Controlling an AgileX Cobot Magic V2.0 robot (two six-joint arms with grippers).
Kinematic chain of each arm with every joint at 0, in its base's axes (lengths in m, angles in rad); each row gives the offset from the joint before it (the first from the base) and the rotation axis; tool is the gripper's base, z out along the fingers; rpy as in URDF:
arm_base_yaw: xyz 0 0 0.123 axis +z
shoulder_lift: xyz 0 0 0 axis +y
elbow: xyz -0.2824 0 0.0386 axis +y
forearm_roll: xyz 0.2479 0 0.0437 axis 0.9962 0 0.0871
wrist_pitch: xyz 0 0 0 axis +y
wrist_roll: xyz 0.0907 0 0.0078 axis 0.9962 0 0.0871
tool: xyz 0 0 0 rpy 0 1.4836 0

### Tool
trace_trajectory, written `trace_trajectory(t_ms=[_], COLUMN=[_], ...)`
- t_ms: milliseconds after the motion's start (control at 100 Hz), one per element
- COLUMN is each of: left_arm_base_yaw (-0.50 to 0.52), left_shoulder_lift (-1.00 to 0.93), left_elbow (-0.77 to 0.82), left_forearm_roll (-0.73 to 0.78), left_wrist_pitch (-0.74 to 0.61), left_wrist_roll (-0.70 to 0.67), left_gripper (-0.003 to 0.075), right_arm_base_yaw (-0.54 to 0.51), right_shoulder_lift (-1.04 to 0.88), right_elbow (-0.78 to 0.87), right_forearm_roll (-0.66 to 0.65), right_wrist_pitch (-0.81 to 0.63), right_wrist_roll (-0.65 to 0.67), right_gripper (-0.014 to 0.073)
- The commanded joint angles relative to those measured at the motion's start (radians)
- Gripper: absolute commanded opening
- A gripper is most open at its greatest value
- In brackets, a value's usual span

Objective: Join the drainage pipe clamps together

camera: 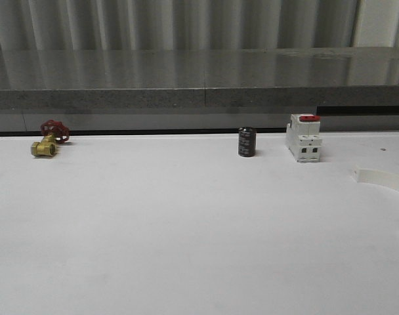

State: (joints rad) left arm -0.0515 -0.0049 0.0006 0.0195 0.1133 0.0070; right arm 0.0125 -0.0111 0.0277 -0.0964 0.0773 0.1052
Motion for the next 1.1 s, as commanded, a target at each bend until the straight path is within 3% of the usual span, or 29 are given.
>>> trace_trajectory(t_ms=[0,740,860,990,1090], left_arm_base_yaw=[-0.001,-0.001,-0.001,-0.001,-0.001], left_shoulder_lift=[-0.027,-0.027,-0.027,-0.025,-0.003], left_elbow=[0.045,-0.004,-0.100,-0.229,-0.301], left_forearm_roll=[-0.009,-0.007,-0.007,-0.007,-0.007], left_wrist_pitch=[-0.088,-0.127,-0.014,0.246,0.371], left_wrist_roll=[-0.007,-0.007,-0.007,-0.007,-0.007], left_gripper=[-0.0021,-0.0021,-0.0021,-0.0021,-0.0021], right_arm_base_yaw=[0.003,0.003,0.003,0.003,0.003], right_shoulder_lift=[-0.017,-0.017,-0.017,-0.017,-0.017], right_elbow=[-0.017,-0.017,-0.017,-0.017,-0.017], right_forearm_roll=[-0.008,-0.008,-0.008,-0.008,-0.008], right_wrist_pitch=[-0.085,-0.085,-0.085,-0.085,-0.085], right_wrist_roll=[-0.003,-0.003,-0.003,-0.003,-0.003], right_gripper=[-0.0066,-0.0066,-0.0066,-0.0066,-0.0066])
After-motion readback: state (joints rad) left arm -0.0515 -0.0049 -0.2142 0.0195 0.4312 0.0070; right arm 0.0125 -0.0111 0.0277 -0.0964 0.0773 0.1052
